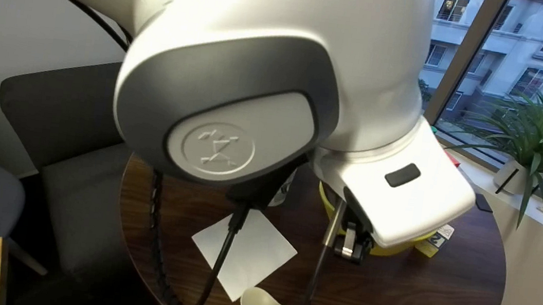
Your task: Put the yellow bowl on the paper cup
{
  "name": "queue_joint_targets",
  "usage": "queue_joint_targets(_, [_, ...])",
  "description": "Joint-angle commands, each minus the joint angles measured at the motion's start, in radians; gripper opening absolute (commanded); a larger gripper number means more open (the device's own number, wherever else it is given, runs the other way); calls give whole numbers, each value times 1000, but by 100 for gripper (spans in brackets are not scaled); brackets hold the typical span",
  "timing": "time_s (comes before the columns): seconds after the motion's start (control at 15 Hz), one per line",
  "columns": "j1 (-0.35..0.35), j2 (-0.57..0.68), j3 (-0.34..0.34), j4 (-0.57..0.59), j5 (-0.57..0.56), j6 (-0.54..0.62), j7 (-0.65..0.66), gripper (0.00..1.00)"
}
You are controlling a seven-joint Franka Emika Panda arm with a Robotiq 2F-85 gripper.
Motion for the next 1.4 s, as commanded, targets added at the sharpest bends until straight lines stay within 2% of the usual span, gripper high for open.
queue_joint_targets(0.0, [17, -88, -4, -42, 28, 16, -39, 1])
queue_joint_targets(0.8, [54, -308, 38, -104, 136, -74, -131, 1])
queue_joint_targets(1.33, [47, -416, 55, -140, 182, -217, -118, 1])
